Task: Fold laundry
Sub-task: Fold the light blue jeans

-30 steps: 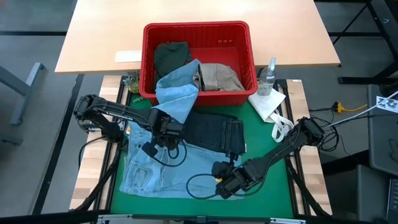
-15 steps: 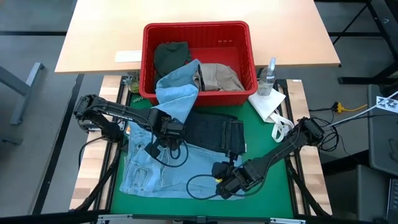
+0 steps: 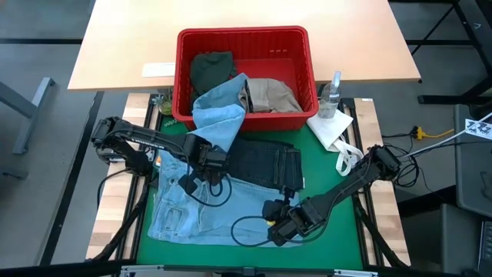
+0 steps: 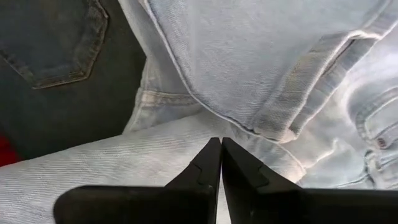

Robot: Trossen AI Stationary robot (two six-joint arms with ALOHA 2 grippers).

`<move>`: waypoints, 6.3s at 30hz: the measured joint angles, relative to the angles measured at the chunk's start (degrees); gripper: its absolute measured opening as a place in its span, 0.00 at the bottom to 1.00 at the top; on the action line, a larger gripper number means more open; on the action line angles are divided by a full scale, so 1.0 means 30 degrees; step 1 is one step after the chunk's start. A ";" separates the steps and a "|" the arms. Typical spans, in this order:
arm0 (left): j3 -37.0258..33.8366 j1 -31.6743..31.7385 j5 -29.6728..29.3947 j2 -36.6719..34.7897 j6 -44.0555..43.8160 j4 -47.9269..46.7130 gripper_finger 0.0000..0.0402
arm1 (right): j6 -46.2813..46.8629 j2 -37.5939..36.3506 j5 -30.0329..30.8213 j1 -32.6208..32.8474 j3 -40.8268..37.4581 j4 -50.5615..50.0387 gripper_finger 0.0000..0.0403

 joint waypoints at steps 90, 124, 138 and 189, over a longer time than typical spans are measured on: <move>-0.2346 -0.8515 0.1965 0.4131 -3.5176 0.8395 0.34 | -1.4107 -0.0007 -0.0745 0.0007 -0.1632 -0.9572 0.15; -0.1523 -0.7774 0.8434 0.4095 -2.8330 0.6445 0.00 | -1.6550 0.0015 -0.1127 -0.1819 -0.6686 -0.0676 0.15; -0.1501 -0.9192 0.9319 0.4095 -2.5573 0.6109 0.04 | -1.5914 -0.0087 -0.1541 -0.1996 -0.8080 0.0458 0.15; -0.1501 -0.6402 0.1333 0.0197 -2.5291 0.5614 0.20 | -1.4478 -0.3832 -0.4872 0.2913 -1.0740 1.0664 0.15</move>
